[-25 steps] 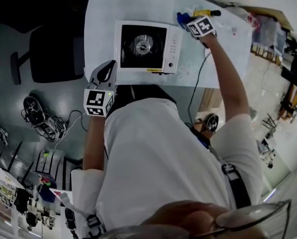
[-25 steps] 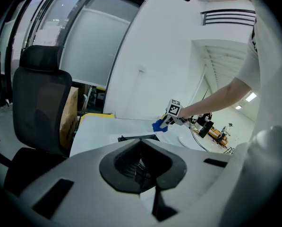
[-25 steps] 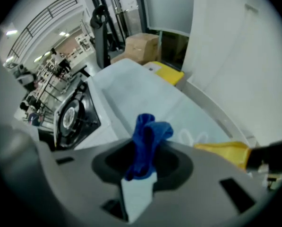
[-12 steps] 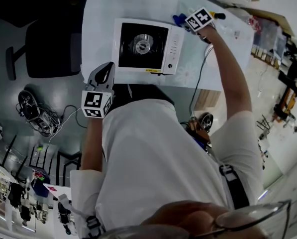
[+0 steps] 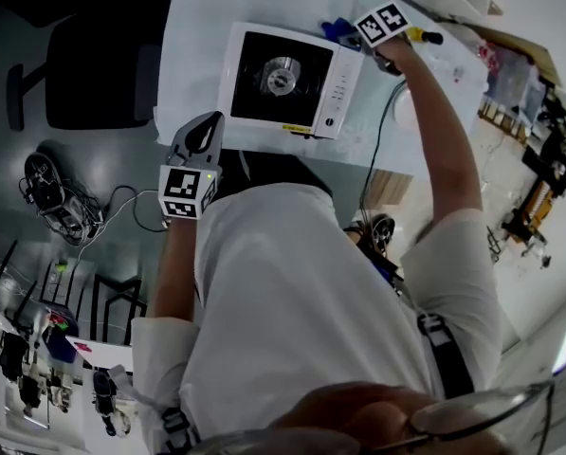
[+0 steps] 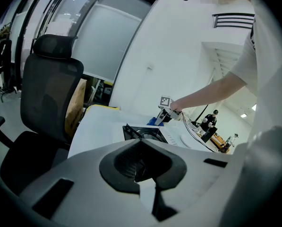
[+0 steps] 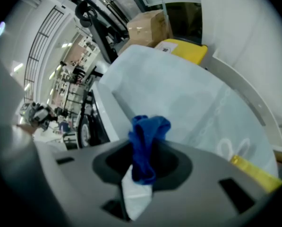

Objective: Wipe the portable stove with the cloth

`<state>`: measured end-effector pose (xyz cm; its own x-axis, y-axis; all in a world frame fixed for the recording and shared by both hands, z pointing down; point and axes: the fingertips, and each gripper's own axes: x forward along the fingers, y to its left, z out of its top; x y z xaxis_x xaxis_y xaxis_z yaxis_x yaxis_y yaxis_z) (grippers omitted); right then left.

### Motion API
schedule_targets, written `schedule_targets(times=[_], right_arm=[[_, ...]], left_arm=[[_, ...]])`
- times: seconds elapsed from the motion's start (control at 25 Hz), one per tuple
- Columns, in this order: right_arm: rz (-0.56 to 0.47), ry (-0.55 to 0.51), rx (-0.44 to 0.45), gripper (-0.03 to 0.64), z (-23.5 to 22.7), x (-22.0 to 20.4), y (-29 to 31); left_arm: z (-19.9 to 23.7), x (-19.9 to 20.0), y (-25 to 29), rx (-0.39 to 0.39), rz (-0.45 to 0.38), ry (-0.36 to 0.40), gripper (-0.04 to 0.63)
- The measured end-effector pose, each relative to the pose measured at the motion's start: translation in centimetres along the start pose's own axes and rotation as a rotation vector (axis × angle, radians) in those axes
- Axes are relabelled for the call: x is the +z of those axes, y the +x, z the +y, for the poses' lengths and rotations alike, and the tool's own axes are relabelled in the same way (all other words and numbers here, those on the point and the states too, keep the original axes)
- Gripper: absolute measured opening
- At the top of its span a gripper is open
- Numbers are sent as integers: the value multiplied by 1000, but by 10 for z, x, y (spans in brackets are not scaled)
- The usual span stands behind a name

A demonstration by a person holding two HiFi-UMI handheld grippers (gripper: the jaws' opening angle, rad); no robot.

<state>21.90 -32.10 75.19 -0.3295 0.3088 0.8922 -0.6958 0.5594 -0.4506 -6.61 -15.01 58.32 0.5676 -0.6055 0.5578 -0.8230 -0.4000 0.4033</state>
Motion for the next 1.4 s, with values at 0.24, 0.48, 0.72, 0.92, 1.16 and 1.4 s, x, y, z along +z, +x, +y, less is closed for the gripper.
schedule_targets(times=[0.24,0.48,0.72,0.92,1.16,1.4], right_arm=[[16,-24,1,122,20,18,4],[11,-70,5,121,42,41,10],[8,-102,14,121,60,63,16],[5,-148,3,121,78,82,21],[12,-175,0,121,100,104,32],[-5,-191,6,121,120,128,43]], left_arm=[[10,-7,-9,18,-27,-22,32],[21,-12,-20,44,-58,-63,32],[28,-21,-33,71,-75,-95,32],[37,-27,-41,85,-100,-110,32],[47,-31,-51,101,-137,-153,32],[57,-37,-60,121,-159,-182,32]])
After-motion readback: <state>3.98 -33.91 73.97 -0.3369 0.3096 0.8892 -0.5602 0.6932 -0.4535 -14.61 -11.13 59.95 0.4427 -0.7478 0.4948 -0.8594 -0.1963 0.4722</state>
